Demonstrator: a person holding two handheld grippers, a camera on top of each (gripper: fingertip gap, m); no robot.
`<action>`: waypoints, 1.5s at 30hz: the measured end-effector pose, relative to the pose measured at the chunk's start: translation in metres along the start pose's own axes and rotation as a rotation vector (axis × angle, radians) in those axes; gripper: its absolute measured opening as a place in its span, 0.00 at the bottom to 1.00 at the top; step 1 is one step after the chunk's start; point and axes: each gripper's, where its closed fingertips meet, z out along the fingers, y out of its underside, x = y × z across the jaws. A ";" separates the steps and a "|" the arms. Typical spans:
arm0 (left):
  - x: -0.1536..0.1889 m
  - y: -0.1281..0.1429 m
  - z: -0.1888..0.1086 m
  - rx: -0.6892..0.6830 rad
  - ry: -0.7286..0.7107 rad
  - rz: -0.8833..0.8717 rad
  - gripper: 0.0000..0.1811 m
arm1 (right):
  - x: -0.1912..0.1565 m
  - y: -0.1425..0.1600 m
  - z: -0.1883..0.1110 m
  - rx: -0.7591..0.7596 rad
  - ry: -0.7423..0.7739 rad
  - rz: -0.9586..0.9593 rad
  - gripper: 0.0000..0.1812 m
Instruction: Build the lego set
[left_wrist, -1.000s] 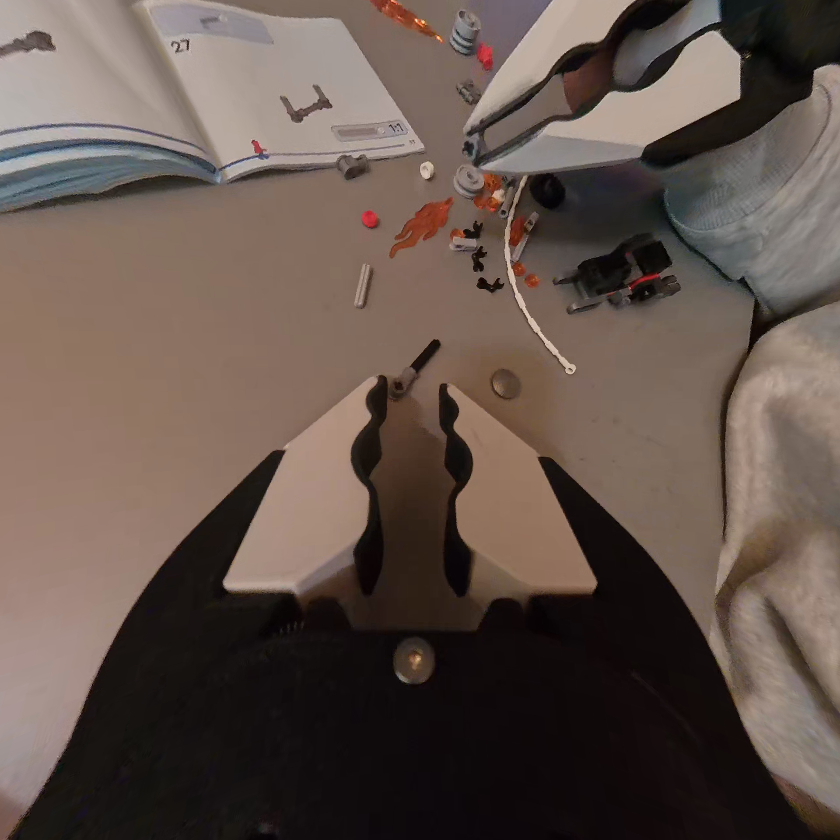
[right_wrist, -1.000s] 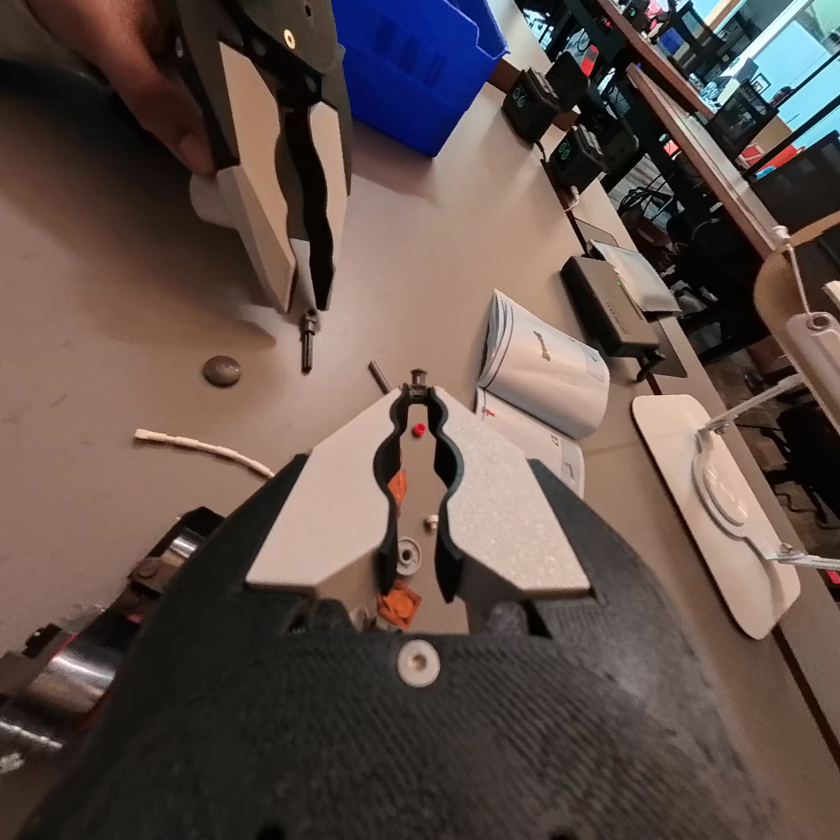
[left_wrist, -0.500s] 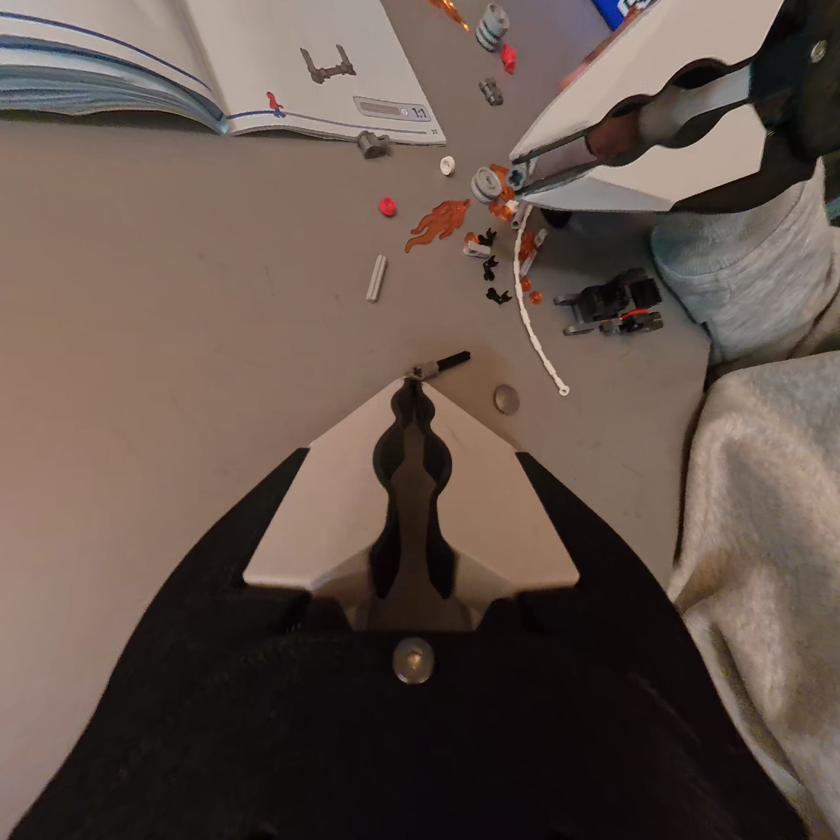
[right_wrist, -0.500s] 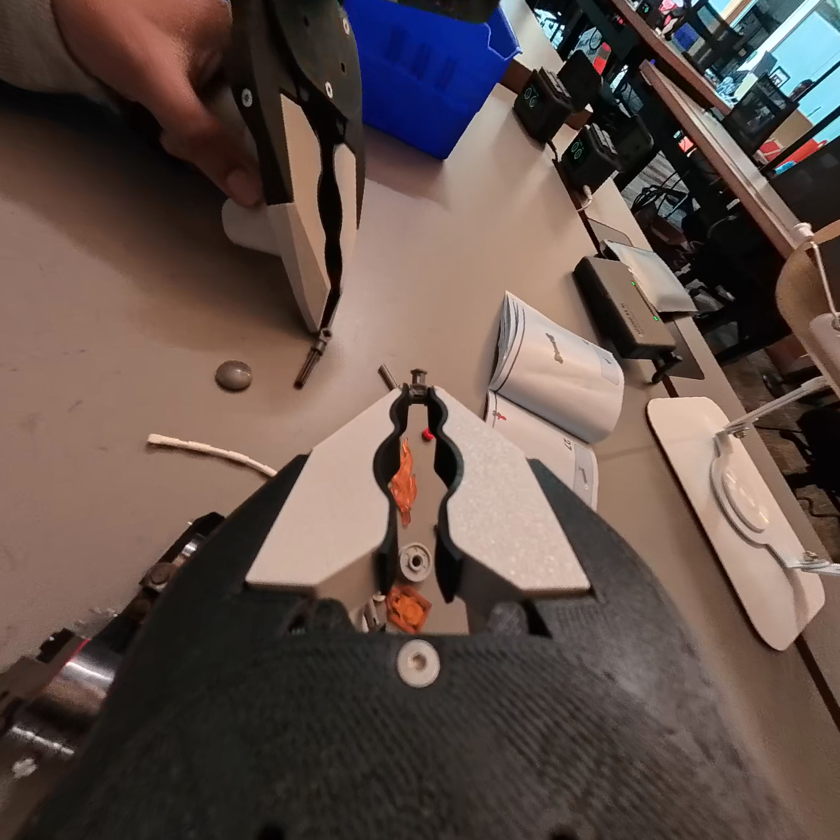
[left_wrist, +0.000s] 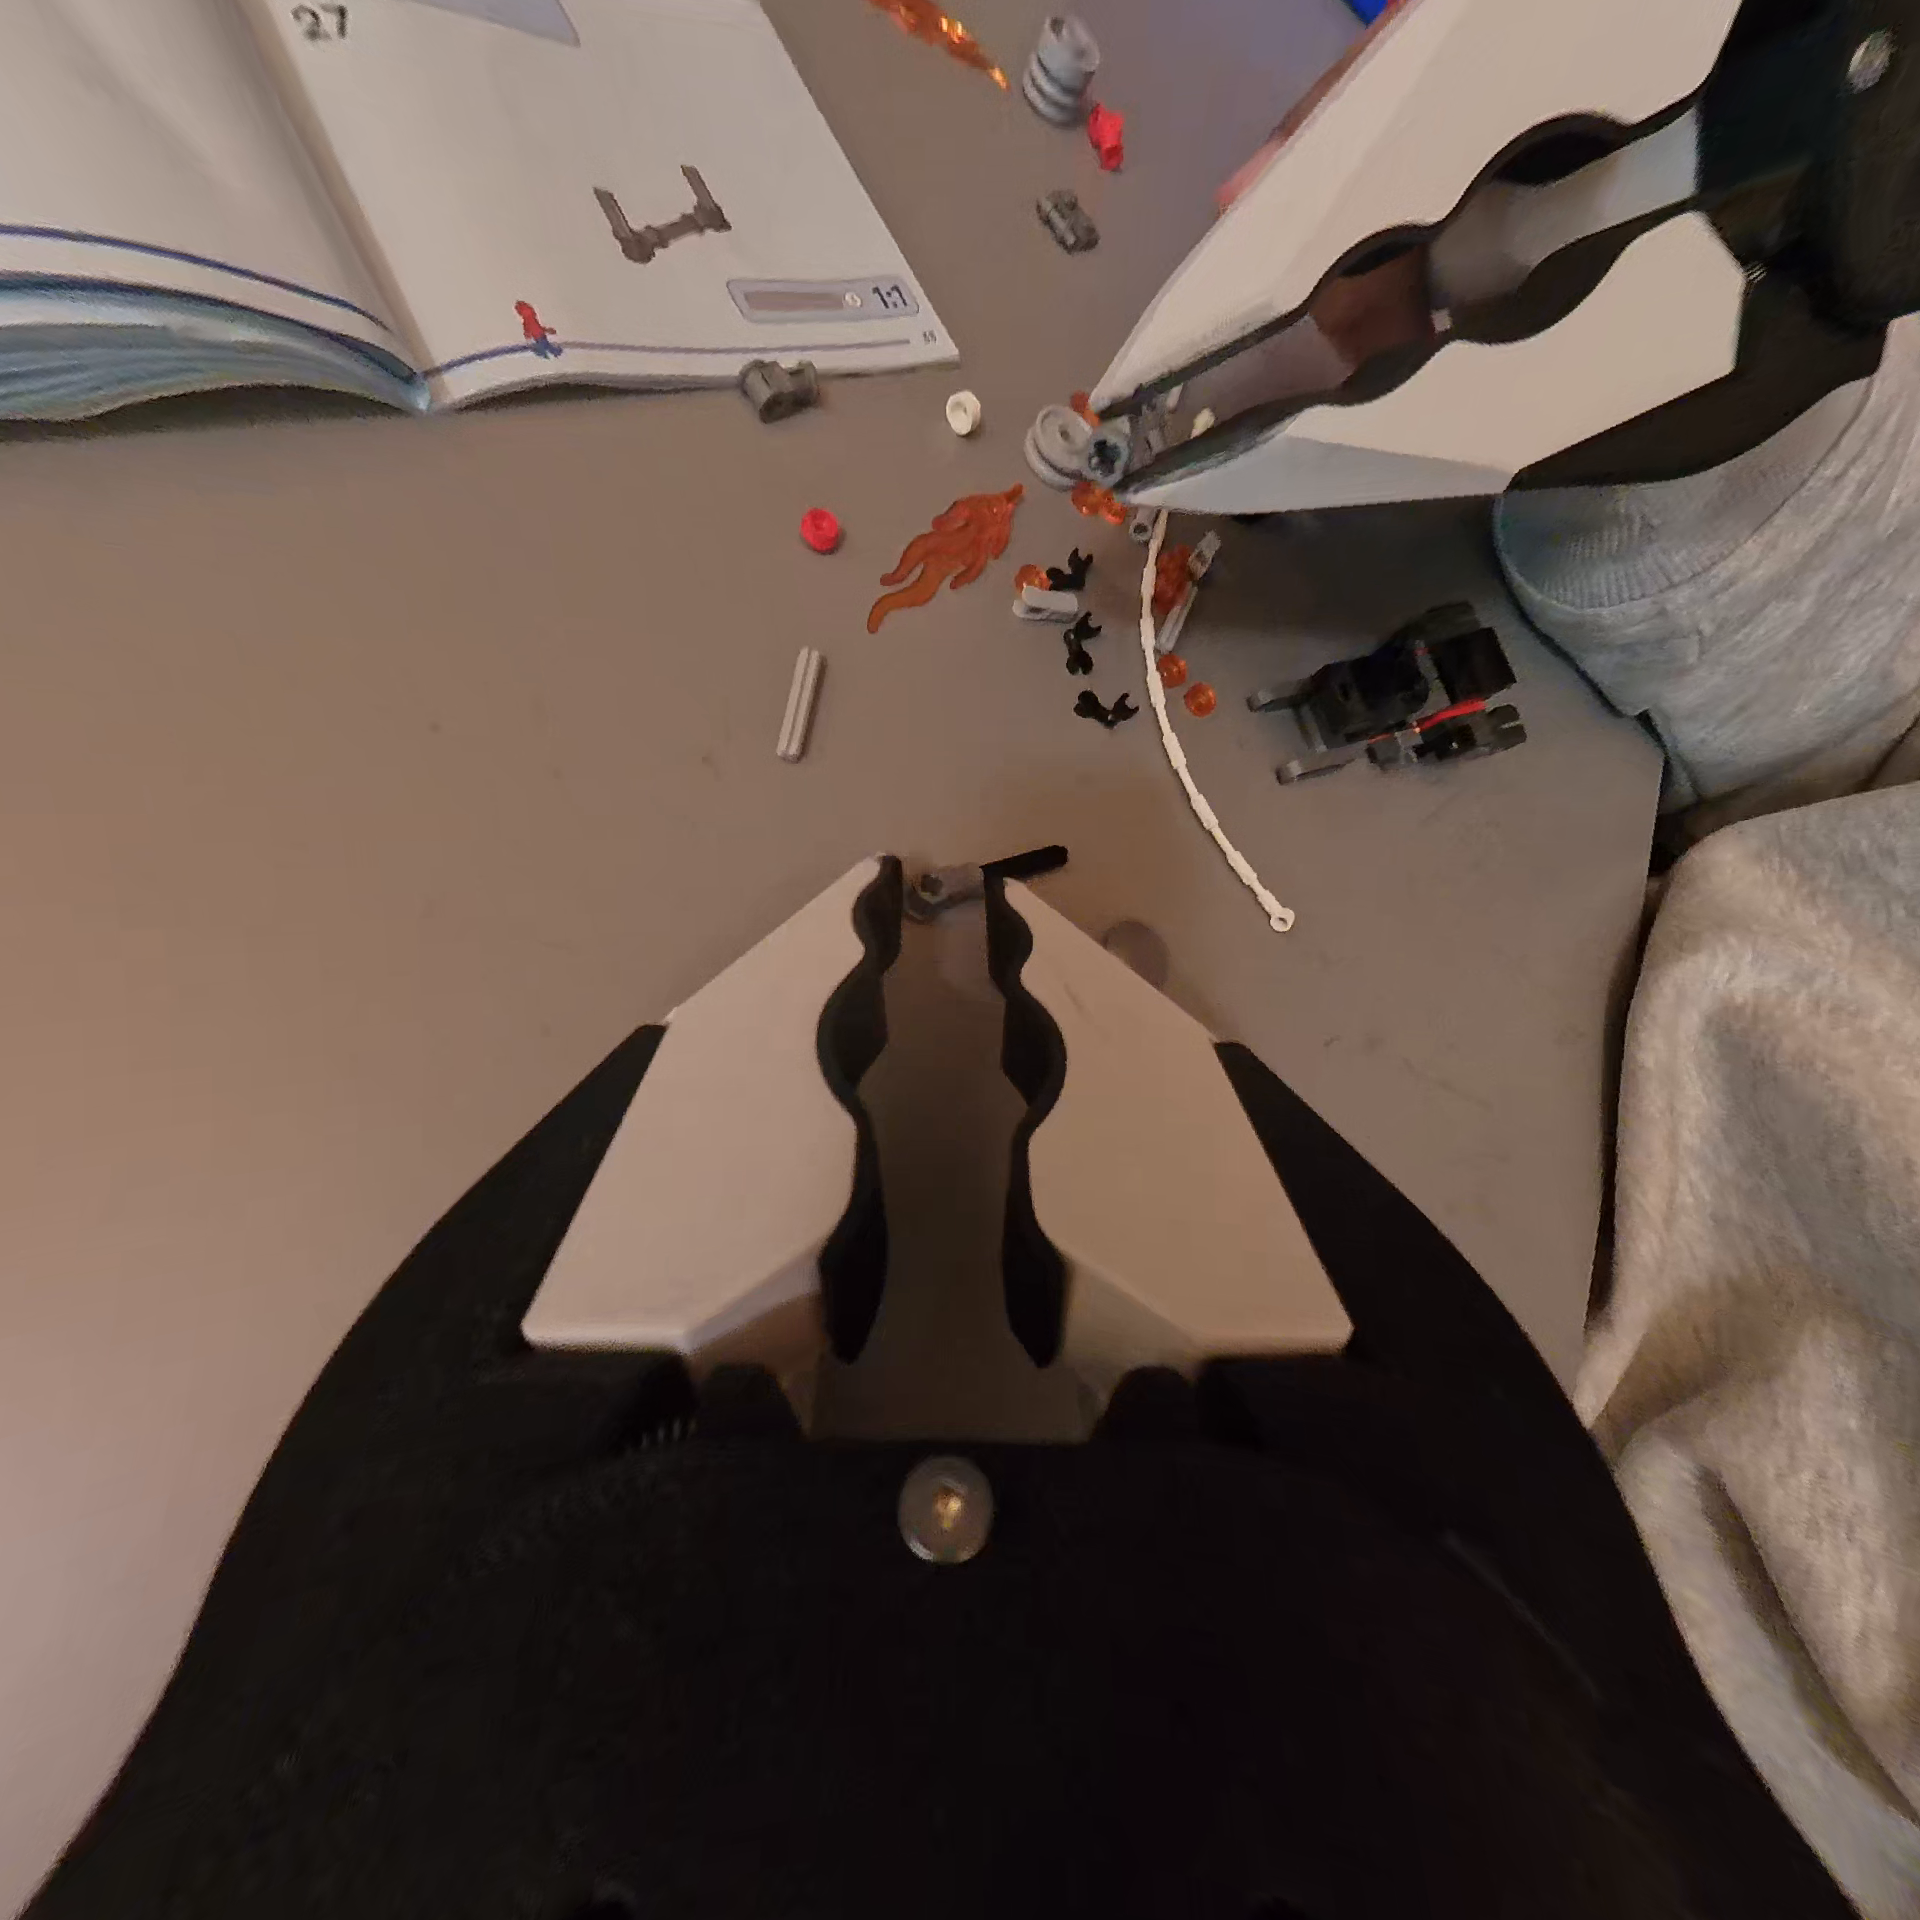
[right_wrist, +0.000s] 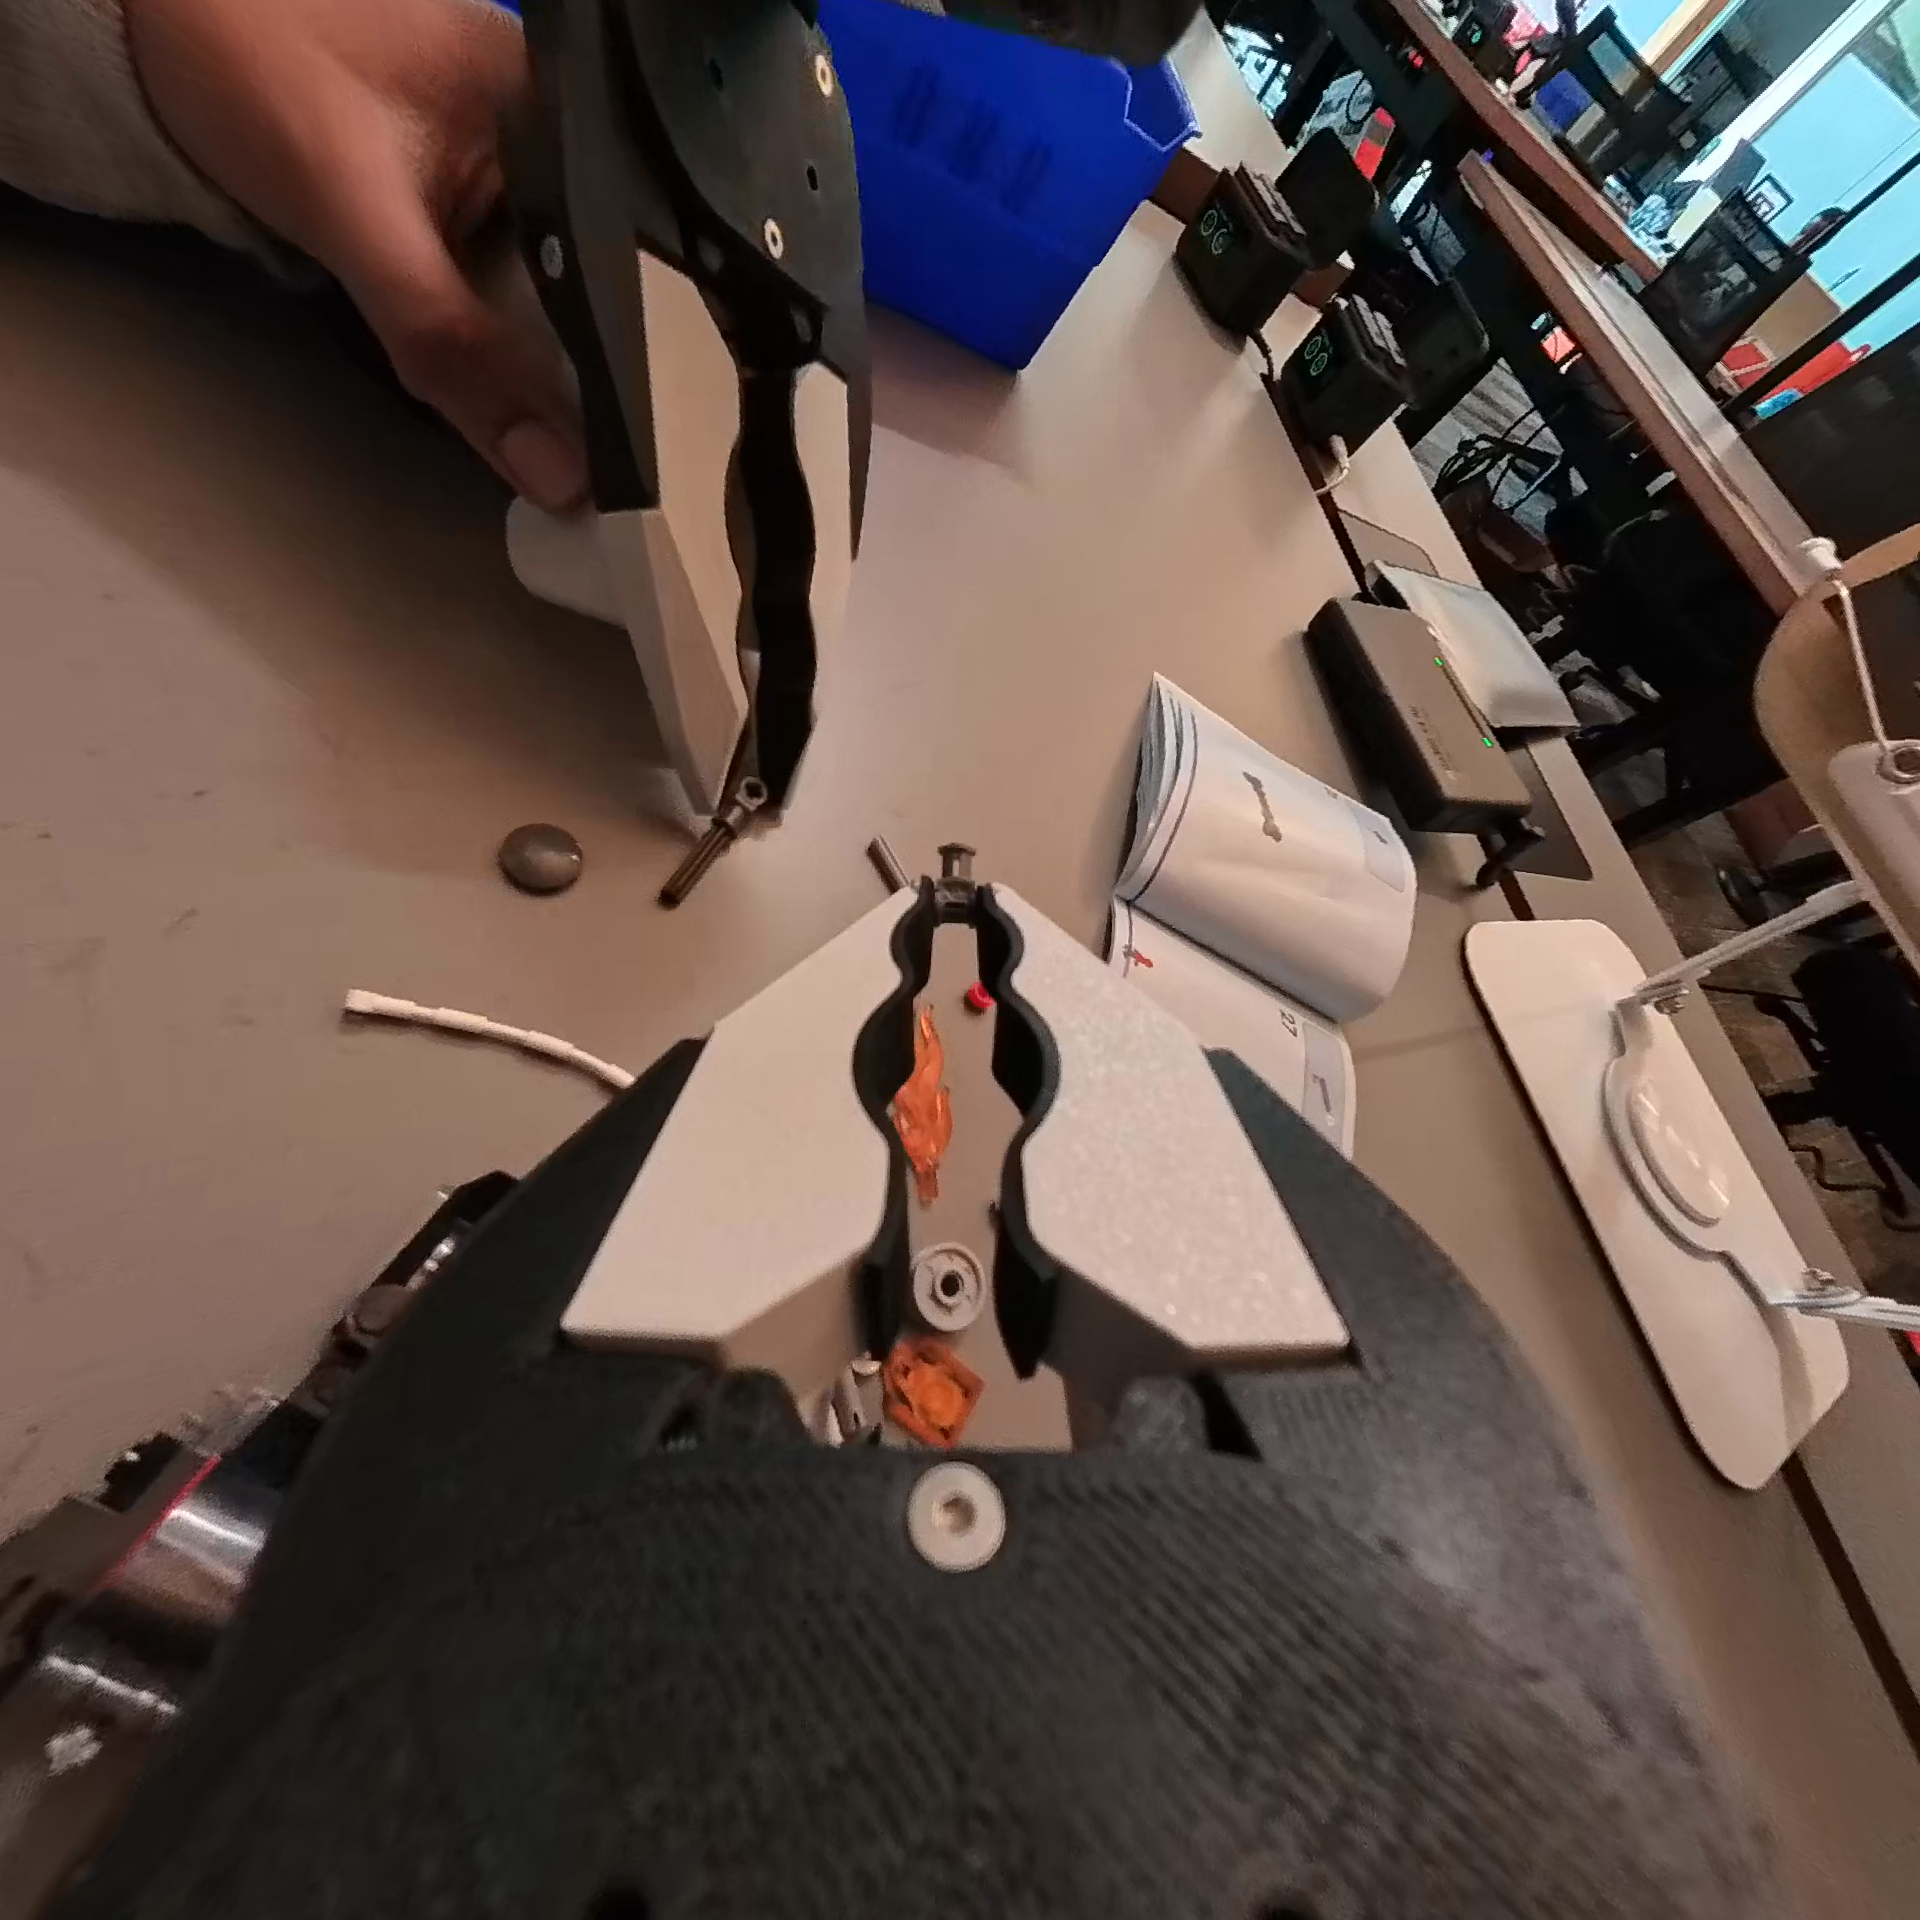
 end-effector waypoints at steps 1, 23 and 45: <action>0.000 0.001 0.001 -0.012 0.001 0.005 0.07 | 0.000 0.000 0.000 0.000 0.001 -0.002 0.03; 0.014 0.010 0.000 -0.121 0.107 -0.294 0.05 | 0.000 -0.002 -0.002 -0.001 0.008 -0.016 0.03; 0.017 0.009 -0.002 -0.084 -0.050 0.254 0.04 | -0.002 0.004 0.000 -0.023 -0.017 -0.008 0.03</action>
